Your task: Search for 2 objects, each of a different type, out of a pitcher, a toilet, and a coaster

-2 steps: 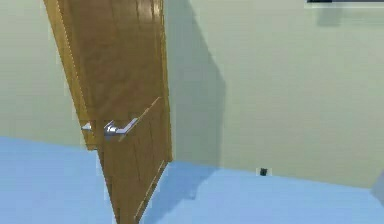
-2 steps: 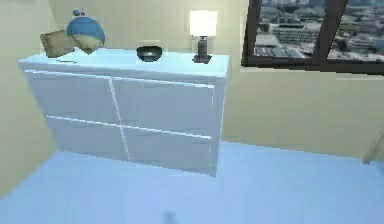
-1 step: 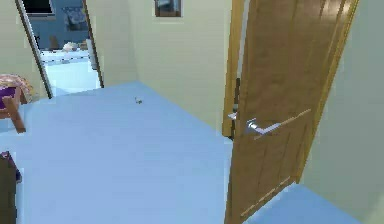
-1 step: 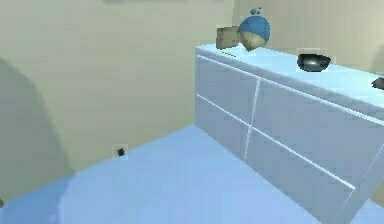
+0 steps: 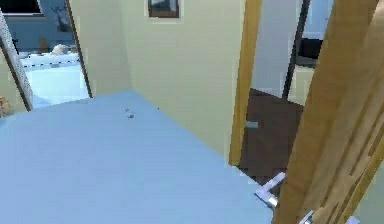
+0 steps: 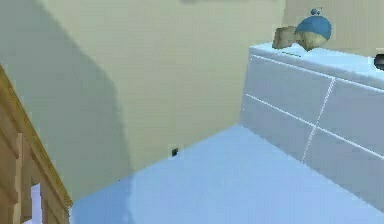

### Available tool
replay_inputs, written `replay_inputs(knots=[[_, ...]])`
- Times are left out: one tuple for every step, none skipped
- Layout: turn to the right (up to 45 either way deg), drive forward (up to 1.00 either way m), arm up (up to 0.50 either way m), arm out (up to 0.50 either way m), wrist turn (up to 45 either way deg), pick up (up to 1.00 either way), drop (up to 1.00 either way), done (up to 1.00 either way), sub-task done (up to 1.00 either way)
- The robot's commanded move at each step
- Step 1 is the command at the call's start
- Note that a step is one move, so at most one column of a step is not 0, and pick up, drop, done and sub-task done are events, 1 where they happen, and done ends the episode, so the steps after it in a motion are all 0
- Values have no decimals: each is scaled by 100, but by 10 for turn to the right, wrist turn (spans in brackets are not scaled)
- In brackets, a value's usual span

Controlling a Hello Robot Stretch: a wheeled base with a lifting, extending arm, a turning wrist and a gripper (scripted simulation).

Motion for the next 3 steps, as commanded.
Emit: replay_inputs(knots=[[-360, 0, 0, 0, 0, 0, 0, 0, 0], [0, 60, 0, 0, 0, 0, 0, 0, 0], [450, 0, 0, 0, 0, 0, 0, 0, 0]])
